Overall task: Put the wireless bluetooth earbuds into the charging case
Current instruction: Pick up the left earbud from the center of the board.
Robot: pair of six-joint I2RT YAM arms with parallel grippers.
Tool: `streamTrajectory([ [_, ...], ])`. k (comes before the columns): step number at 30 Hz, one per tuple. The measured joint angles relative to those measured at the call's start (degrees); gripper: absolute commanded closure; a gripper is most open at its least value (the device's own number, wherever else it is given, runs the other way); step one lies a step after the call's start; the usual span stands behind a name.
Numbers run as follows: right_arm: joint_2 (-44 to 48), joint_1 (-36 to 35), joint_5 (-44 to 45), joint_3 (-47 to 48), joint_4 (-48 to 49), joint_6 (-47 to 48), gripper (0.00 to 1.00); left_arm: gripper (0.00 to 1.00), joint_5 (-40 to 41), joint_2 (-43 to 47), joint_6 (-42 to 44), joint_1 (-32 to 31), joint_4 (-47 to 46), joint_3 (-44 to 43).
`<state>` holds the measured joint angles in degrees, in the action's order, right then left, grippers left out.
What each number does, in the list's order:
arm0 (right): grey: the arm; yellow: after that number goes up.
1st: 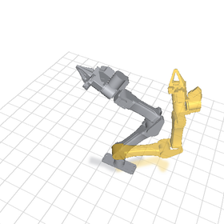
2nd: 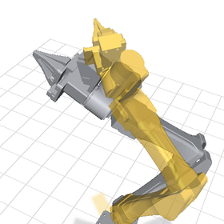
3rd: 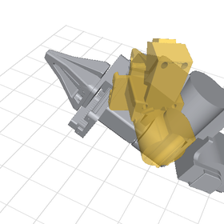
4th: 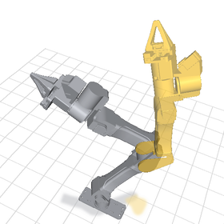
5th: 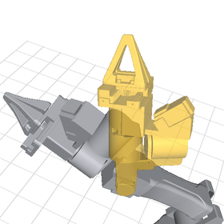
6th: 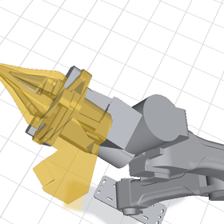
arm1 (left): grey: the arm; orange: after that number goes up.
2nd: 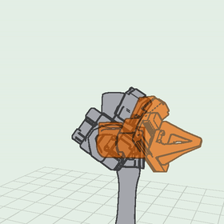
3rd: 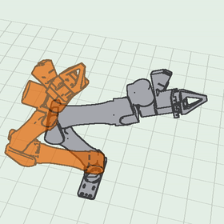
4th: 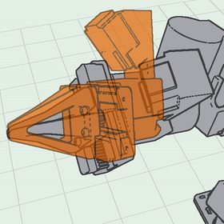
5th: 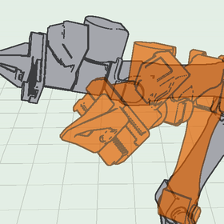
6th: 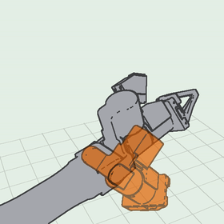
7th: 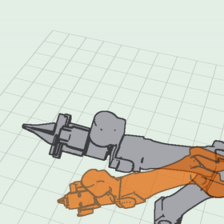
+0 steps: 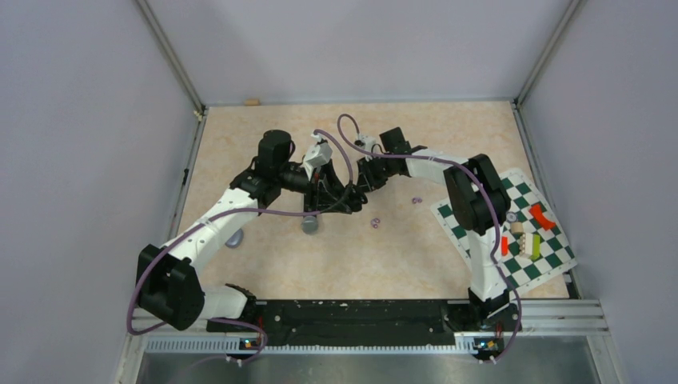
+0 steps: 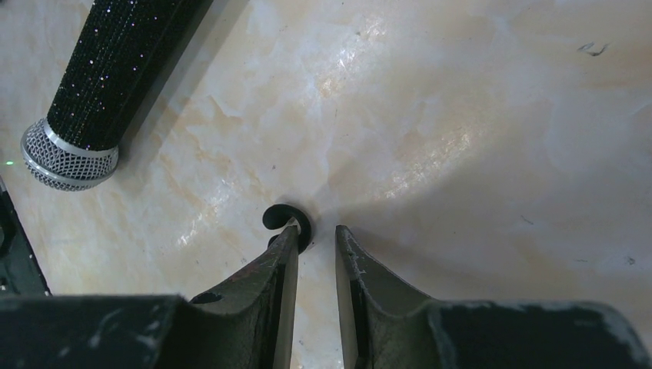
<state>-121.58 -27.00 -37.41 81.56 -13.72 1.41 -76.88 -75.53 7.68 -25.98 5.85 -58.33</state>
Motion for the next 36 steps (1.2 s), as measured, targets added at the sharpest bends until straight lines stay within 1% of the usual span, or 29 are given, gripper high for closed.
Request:
streamTrajectory([
  [18, 0.00, -1.11, -1.79, 0.31, -1.38, 1.66, 0.77, 0.98, 0.00, 0.00, 0.55, 0.00, 0.94, 0.00],
  [21, 0.00, -1.22, -2.64, 0.31, -1.57, 2.25, 0.83, 0.98, 0.00, 0.00, 0.74, 0.00, 1.20, 0.00],
  [25, 0.00, -1.33, -3.06, 0.31, -1.42, 2.97, 0.88, 0.98, 0.02, 0.00, 1.05, 0.00, 1.53, 0.00],
  [29, 0.02, -1.33, -3.69, -0.26, -0.33, 3.10, 0.97, 0.98, 0.04, 0.00, 1.33, 0.00, 1.75, 0.00],
  [32, 0.02, -1.33, -4.81, -0.76, 0.83, 3.06, 1.00, 0.98, 0.20, 0.00, 1.49, 0.00, 1.95, 0.00],
  [36, 0.02, -1.31, -7.61, -1.75, 1.14, 2.54, 1.00, 0.97, 0.22, 0.00, 1.55, 0.00, 1.97, 0.00],
])
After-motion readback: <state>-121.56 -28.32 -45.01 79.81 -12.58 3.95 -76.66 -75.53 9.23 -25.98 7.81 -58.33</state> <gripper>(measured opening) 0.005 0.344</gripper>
